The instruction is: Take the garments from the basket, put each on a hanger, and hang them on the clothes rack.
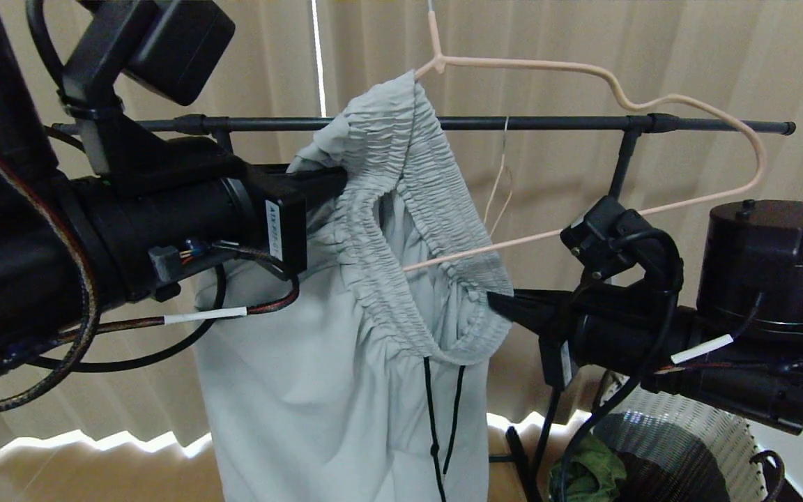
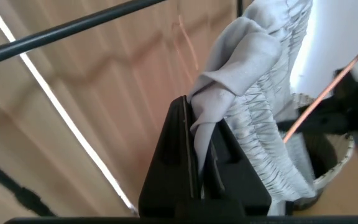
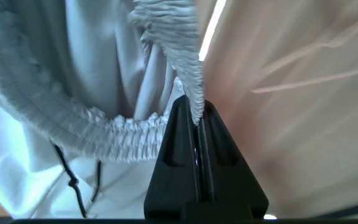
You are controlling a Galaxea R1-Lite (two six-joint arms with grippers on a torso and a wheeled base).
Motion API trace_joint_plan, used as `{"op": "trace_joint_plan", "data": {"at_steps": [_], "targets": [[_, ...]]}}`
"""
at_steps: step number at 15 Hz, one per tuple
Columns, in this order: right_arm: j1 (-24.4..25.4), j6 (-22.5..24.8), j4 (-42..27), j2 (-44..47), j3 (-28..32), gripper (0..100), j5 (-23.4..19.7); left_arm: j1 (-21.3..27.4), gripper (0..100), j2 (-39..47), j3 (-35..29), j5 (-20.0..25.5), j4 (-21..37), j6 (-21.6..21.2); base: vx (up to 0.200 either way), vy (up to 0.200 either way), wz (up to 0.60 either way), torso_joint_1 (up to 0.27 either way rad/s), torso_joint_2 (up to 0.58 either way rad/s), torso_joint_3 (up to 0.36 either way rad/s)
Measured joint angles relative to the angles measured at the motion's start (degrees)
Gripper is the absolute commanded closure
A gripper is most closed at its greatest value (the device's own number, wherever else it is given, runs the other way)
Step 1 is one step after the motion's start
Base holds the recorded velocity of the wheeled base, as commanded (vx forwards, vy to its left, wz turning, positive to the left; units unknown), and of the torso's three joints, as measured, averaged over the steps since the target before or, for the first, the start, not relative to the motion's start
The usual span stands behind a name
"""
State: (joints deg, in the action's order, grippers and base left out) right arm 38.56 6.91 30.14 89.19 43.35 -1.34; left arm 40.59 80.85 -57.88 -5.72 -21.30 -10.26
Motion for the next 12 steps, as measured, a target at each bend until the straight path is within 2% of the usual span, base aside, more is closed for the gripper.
{"op": "trace_joint_plan", "data": {"at_steps": [2,7,9,12], "targets": [[-1.68,0.04,-0.02,-0.79,-0.50,100,-0.02,-1.12,100,0.10,0.28,-0.05,0.00,-1.00,0.000,0.000,0.00,0.000,0.00,0.000],[-9.42,0.00,0.29,-3.58,-1.46,100,-0.35,-6.58,100,0.49,1.77,-0.44,-0.10,-8.01,0.000,0.000,0.00,0.000,0.00,0.000],[-11.43,-0.07,0.29,-3.99,-1.51,100,-0.55,-9.20,100,0.43,3.12,-0.95,-0.84,-13.13,0.000,0.000,0.00,0.000,0.00,0.000],[-12.48,-0.02,0.27,-4.01,-1.40,100,-0.54,-13.34,100,0.44,5.79,-2.13,-4.43,-18.47,0.000,0.000,0.00,0.000,0.00,0.000]]}}
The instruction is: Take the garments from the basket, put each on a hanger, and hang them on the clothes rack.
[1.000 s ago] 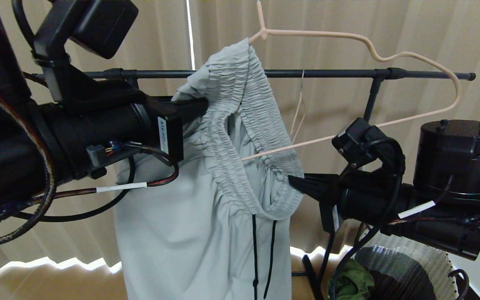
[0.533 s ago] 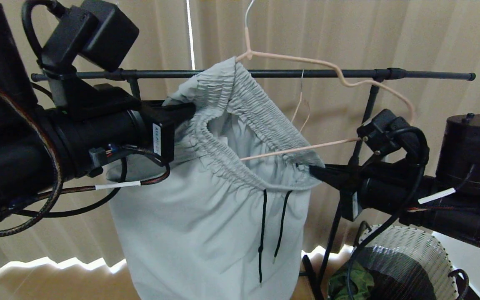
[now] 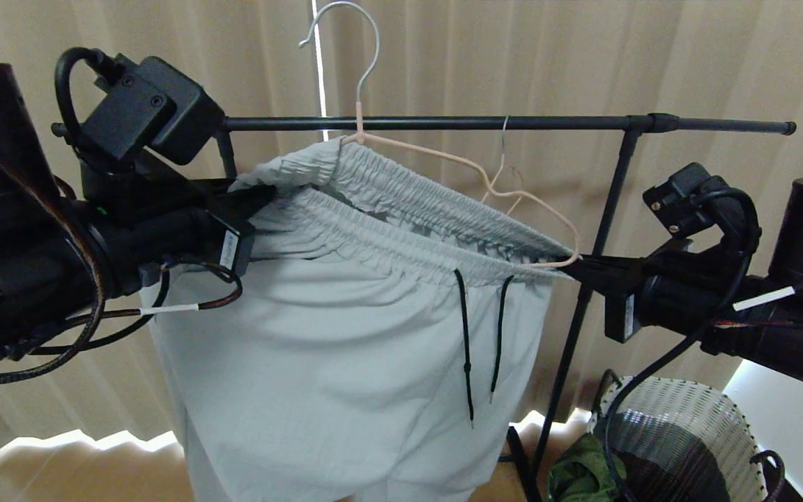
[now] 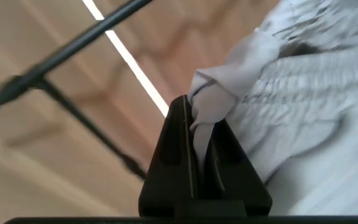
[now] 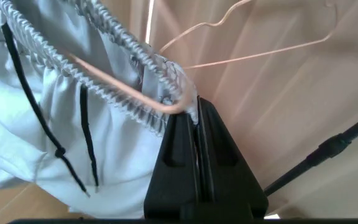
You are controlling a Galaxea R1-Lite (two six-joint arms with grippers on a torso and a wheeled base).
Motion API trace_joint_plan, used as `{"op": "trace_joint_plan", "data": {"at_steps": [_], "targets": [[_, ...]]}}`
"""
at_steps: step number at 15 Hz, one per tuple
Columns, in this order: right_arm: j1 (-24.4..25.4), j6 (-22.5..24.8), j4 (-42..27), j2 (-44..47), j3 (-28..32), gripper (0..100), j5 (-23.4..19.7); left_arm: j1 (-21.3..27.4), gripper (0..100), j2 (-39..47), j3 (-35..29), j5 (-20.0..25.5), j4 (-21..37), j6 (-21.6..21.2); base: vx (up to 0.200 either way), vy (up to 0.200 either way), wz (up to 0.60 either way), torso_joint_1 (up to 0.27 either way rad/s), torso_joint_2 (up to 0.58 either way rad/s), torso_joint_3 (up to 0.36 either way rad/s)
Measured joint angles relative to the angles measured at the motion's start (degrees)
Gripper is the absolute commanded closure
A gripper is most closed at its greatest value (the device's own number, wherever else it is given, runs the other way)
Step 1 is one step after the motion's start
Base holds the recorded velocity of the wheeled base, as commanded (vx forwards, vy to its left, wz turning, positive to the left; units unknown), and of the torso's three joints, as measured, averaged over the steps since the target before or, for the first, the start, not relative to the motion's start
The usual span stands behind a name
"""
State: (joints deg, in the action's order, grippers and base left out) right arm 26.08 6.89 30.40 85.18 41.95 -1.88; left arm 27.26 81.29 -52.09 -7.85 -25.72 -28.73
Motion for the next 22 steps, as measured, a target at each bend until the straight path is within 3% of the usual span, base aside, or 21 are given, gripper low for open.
{"op": "trace_joint_plan", "data": {"at_steps": [2,5,10,17,20,22], "targets": [[-0.11,0.02,0.02,-0.01,0.22,100,0.00,-3.62,100,0.22,2.62,0.00,-4.68,-4.22,0.000,0.000,0.00,0.000,0.00,0.000],[-0.20,0.15,-0.05,0.00,0.38,100,-0.01,-6.67,100,1.16,4.94,-0.02,-8.52,-6.41,0.000,0.000,0.00,0.000,0.00,0.000],[-0.12,0.35,-1.26,0.24,2.65,100,-0.01,-7.83,100,1.67,8.02,0.13,-8.85,-12.70,0.000,0.000,0.00,0.000,0.00,0.000],[4.24,0.63,-10.97,1.34,11.54,100,0.32,-7.19,100,1.97,12.70,1.89,-8.79,-20.00,0.000,0.000,0.00,0.000,0.00,0.000],[5.56,0.66,-11.06,1.45,11.91,100,0.44,-7.06,100,2.06,13.34,1.97,-8.77,-19.93,0.000,0.000,0.00,0.000,0.00,0.000],[5.79,1.01,-11.06,1.32,10.25,100,0.54,-6.34,100,2.08,12.76,1.23,-8.73,-15.99,0.000,0.000,0.00,0.000,0.00,0.000]]}}
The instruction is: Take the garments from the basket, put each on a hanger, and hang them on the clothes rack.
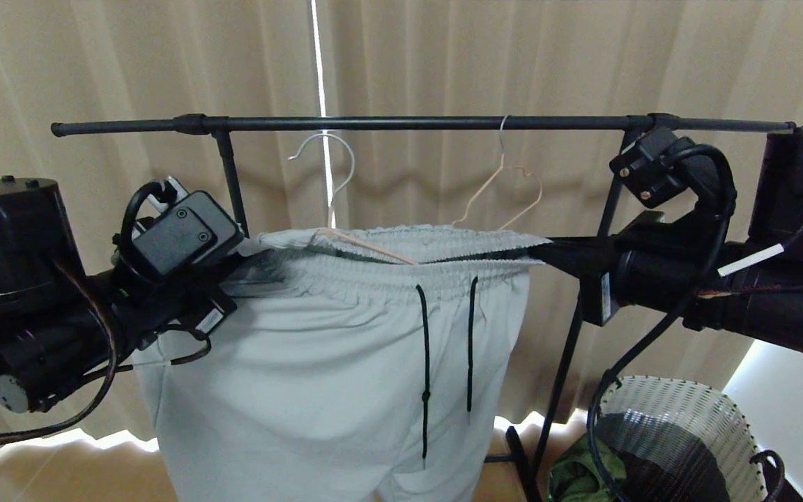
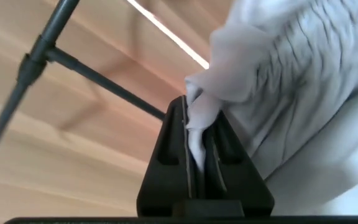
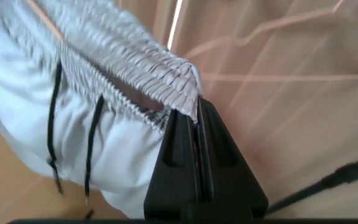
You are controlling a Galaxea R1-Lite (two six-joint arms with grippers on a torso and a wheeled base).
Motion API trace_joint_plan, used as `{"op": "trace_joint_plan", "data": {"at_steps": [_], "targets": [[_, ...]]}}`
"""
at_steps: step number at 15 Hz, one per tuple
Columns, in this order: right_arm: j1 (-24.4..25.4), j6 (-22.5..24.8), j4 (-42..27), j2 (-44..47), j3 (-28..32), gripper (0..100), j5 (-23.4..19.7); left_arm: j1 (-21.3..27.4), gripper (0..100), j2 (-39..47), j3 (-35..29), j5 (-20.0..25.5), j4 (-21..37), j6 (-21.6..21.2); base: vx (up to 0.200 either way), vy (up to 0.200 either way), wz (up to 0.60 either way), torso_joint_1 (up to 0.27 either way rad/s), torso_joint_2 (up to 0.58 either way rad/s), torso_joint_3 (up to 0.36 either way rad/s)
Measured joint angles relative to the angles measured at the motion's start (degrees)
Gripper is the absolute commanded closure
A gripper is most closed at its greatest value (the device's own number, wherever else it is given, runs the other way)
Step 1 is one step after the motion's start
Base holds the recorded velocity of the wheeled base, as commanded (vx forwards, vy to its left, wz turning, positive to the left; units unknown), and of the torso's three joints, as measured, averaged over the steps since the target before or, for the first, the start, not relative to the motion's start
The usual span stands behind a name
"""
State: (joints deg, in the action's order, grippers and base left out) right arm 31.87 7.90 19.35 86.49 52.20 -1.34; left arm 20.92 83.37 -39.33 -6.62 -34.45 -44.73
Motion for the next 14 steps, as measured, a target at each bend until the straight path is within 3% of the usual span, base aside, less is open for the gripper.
{"op": "trace_joint_plan", "data": {"at_steps": [4,6,9,14], "targets": [[1.65,2.77,0.02,-0.63,-4.08,100,0.04,5.46,100,0.78,-2.34,-7.69,0.22,16.26,0.000,0.000,0.00,0.000,0.00,0.000],[3.39,3.01,0.02,-0.68,-4.44,100,0.01,7.89,100,1.96,-4.47,-9.19,0.40,21.38,0.000,0.000,0.00,0.000,0.00,0.000],[6.02,5.14,0.05,-0.79,-4.52,100,0.06,8.35,100,3.64,-6.70,-12.09,0.43,23.03,0.000,0.000,0.00,0.000,0.00,0.000],[4.51,6.41,-3.01,-3.45,-3.96,100,-0.21,4.27,100,4.61,-6.95,-13.90,-0.04,19.44,0.000,0.000,0.00,0.000,0.00,0.000]]}}
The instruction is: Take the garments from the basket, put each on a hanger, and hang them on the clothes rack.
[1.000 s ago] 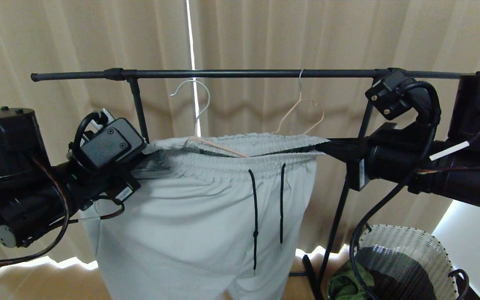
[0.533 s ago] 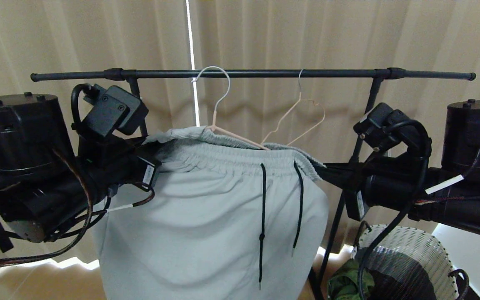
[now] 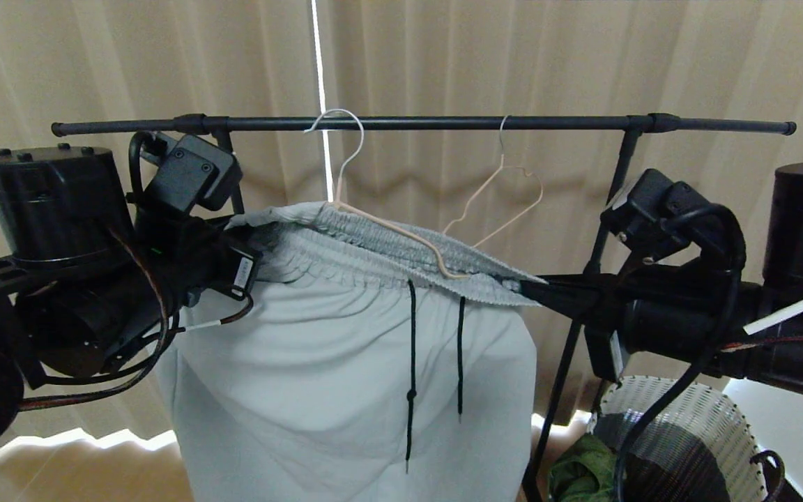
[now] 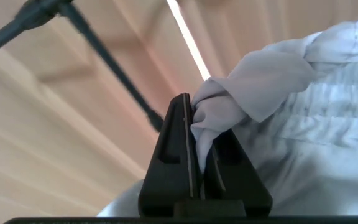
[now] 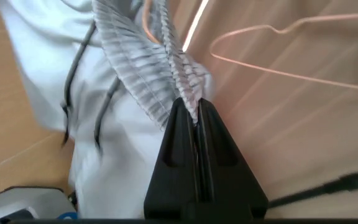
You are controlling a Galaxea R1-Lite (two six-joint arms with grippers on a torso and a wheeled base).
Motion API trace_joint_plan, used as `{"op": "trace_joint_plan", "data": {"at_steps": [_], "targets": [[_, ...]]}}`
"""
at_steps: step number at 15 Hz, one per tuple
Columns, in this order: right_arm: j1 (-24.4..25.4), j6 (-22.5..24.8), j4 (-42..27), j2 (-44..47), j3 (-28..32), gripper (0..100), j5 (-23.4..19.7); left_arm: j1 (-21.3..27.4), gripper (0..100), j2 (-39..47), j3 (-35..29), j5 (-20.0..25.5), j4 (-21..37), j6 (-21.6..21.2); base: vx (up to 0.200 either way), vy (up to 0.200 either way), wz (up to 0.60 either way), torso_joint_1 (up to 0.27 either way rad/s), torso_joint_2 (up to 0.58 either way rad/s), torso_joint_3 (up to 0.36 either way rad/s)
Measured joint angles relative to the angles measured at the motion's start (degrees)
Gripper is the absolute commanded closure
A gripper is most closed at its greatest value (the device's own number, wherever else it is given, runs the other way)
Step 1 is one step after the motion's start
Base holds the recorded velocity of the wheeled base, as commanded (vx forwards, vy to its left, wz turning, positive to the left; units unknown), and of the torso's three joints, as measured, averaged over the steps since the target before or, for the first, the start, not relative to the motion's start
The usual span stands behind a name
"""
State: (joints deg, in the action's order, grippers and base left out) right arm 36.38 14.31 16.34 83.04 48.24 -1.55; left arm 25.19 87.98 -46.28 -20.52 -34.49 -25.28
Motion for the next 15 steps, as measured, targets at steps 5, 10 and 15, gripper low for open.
{"op": "trace_joint_plan", "data": {"at_steps": [5,10,15], "targets": [[-0.83,-0.09,-4.08,-3.78,0.73,100,-0.28,0.50,100,0.39,-0.05,-0.11,-0.16,-0.33,0.000,0.000,0.00,0.000,0.00,0.000],[0.99,-0.15,-3.40,-2.50,0.02,0,-0.20,4.61,100,0.59,-1.16,-0.23,-2.44,3.47,0.000,0.000,0.00,0.000,0.00,0.000],[1.71,2.46,0.49,-1.67,1.68,0,-0.12,5.85,100,3.63,-1.43,0.05,-10.45,3.80,0.000,0.000,0.00,0.000,0.00,0.000]]}}
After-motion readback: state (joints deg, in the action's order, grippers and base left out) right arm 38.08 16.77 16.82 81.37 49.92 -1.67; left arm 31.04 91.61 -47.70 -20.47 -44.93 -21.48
